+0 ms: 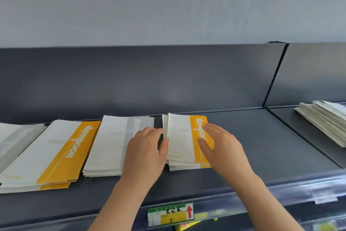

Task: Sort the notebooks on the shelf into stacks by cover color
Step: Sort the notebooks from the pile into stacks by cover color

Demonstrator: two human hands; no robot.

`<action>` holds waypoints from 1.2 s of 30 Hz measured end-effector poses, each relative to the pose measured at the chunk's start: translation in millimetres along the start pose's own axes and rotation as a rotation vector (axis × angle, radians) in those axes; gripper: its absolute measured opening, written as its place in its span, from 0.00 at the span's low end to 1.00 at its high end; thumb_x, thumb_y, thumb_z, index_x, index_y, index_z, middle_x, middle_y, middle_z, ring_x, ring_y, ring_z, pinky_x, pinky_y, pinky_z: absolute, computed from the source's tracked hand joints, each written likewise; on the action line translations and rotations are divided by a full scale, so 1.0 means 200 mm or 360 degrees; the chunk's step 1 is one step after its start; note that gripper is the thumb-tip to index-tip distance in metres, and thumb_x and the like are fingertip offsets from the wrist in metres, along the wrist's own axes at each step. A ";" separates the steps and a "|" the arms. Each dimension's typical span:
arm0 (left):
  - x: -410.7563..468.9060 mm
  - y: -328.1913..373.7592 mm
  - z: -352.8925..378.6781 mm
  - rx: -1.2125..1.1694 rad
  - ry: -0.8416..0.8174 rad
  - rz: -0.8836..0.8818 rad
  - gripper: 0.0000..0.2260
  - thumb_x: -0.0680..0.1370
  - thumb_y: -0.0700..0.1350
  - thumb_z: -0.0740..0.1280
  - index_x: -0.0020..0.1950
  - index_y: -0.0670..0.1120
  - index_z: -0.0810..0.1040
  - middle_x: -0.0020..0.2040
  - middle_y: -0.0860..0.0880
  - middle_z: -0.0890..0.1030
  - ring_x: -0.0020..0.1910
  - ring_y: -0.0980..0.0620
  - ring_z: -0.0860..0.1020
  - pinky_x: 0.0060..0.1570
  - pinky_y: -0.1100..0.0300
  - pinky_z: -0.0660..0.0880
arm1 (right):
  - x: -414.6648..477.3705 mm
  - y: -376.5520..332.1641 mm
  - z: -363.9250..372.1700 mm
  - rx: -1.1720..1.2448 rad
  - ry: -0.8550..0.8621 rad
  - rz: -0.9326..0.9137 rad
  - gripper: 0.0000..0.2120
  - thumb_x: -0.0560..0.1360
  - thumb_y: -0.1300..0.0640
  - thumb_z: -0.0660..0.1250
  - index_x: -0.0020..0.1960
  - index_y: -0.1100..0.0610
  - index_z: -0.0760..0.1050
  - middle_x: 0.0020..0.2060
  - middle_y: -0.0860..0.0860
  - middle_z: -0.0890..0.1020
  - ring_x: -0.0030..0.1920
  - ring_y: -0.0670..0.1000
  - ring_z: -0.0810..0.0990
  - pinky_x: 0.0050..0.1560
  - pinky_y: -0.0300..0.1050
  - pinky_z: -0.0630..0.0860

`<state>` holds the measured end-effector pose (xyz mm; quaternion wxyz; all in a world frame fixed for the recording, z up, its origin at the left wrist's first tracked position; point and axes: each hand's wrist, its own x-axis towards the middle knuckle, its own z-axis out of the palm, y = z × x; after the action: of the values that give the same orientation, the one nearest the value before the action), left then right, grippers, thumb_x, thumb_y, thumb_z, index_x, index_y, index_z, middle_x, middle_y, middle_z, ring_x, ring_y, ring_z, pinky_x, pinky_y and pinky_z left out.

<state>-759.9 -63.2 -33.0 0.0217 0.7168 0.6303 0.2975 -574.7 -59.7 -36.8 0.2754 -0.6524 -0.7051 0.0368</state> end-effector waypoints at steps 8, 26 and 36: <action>0.05 0.51 0.26 -0.0116 -0.0036 0.0173 0.15 0.80 0.50 0.61 0.64 0.48 0.76 0.60 0.51 0.78 0.58 0.50 0.74 0.58 0.58 0.69 | -0.09 0.51 -0.28 -0.0069 0.0121 0.0148 0.21 0.78 0.48 0.61 0.70 0.51 0.69 0.69 0.44 0.71 0.68 0.45 0.69 0.63 0.37 0.65; 0.12 1.69 0.91 -0.0413 -0.0150 0.0340 0.16 0.81 0.50 0.59 0.67 0.48 0.73 0.56 0.53 0.78 0.55 0.52 0.73 0.54 0.60 0.70 | -0.13 1.80 -0.99 -0.0142 0.0279 0.0536 0.12 0.80 0.58 0.58 0.56 0.64 0.76 0.56 0.56 0.79 0.54 0.57 0.77 0.53 0.51 0.73; 0.36 2.07 1.18 -0.0522 -0.0524 0.0446 0.11 0.81 0.51 0.58 0.47 0.46 0.76 0.45 0.51 0.75 0.44 0.51 0.75 0.44 0.55 0.74 | 0.00 2.24 -0.99 -0.0262 -0.0005 0.0573 0.13 0.80 0.56 0.52 0.39 0.56 0.68 0.41 0.48 0.76 0.41 0.51 0.74 0.39 0.42 0.66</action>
<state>-281.6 -0.9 -31.1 0.1984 0.8226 0.4563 0.2751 -86.0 -54.5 -53.7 0.2090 -0.7882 -0.5781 0.0286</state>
